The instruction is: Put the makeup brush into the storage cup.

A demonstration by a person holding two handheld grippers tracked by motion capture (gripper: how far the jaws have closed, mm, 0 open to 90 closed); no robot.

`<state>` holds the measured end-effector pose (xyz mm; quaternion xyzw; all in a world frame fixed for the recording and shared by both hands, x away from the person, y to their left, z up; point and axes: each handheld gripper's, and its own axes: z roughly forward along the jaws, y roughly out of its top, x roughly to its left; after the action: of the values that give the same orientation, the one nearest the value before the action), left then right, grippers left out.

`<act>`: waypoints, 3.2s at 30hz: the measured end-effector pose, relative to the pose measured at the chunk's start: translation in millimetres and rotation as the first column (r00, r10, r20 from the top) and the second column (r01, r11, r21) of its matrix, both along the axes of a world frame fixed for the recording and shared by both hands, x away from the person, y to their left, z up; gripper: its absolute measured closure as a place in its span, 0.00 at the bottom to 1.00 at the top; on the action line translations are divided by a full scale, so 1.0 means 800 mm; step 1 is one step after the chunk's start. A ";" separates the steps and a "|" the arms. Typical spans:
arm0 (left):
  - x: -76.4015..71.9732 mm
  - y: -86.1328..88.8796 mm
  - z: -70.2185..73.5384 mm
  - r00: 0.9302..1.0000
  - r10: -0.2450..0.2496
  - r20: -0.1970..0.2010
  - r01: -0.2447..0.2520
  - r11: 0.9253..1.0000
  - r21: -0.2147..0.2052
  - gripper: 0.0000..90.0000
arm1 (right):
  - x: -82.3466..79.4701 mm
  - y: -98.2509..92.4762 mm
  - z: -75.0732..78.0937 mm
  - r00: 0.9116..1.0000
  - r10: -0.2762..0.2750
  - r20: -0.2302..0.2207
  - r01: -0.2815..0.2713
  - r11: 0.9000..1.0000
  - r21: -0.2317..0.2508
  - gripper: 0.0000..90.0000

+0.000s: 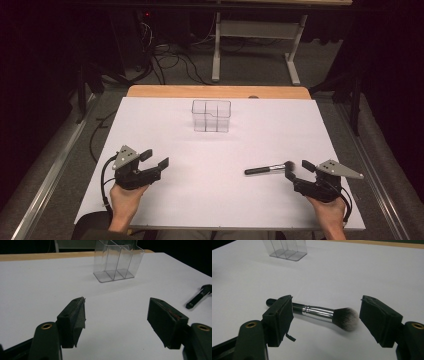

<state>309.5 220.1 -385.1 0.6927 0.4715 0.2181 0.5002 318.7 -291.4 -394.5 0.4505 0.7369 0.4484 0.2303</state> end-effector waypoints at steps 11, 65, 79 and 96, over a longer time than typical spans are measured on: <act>0.001 0.000 0.000 1.000 0.000 -0.001 0.000 1.000 -0.007 0.34 | 0.001 0.005 0.002 1.000 0.011 -0.010 -0.011 1.000 0.008 0.32; 0.002 0.000 -0.001 1.000 -0.001 -0.008 0.001 1.000 -0.013 0.34 | 0.051 0.090 0.044 0.993 0.112 0.030 -0.113 0.993 0.027 0.32; 0.002 -0.001 -0.001 1.000 0.004 -0.011 -0.004 1.000 -0.013 0.34 | 0.069 0.095 0.050 0.995 0.092 0.024 -0.093 0.995 0.046 0.32; 0.002 -0.001 -0.002 1.000 0.003 -0.014 -0.003 1.000 -0.011 0.33 | 0.079 0.097 0.060 0.997 0.076 -0.019 -0.077 0.997 -0.031 0.31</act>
<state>311.3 219.5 -386.4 0.6909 0.4772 0.2113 0.5003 381.9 -214.0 -346.1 0.4221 0.7628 0.4410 0.2135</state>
